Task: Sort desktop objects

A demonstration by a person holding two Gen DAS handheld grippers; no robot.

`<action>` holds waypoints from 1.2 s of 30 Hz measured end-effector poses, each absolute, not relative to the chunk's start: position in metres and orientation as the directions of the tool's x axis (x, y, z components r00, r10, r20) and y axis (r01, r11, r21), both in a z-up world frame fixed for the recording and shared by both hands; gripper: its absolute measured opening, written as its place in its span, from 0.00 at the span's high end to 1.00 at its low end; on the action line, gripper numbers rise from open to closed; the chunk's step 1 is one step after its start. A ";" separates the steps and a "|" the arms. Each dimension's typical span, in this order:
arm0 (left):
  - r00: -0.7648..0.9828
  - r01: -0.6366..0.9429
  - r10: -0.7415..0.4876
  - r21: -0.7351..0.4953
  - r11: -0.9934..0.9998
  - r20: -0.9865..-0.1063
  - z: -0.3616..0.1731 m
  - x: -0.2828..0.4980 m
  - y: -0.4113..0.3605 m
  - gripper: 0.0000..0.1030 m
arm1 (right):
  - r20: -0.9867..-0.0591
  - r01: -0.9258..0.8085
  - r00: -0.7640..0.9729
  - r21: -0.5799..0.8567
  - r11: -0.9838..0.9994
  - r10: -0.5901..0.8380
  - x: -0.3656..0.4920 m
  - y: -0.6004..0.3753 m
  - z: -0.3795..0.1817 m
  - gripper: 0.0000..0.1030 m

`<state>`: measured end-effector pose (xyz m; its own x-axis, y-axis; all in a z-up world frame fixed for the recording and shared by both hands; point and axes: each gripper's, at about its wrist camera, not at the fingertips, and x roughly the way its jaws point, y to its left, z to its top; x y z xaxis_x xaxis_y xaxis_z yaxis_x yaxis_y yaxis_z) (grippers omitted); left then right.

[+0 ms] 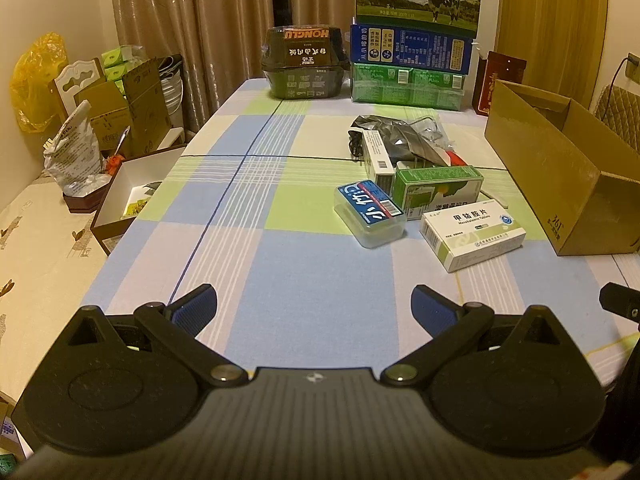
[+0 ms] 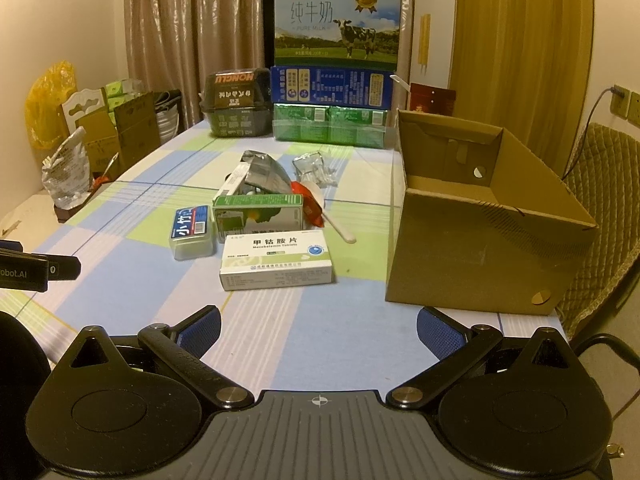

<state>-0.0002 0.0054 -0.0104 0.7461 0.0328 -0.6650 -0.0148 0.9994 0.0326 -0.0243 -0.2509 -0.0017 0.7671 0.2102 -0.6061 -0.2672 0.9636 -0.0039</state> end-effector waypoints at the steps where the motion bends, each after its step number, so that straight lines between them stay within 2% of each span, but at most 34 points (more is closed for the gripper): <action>1: 0.746 -0.014 0.033 0.033 0.999 -0.665 -0.011 0.000 0.006 0.01 | -0.606 -0.268 0.767 -0.004 0.964 0.211 -0.024 -0.251 -0.002 0.02; 36: 0.724 -0.011 0.028 0.029 1.000 -0.689 -0.011 0.001 0.007 0.01 | -0.622 -0.281 0.755 -0.021 0.959 0.207 -0.023 -0.249 -0.003 0.02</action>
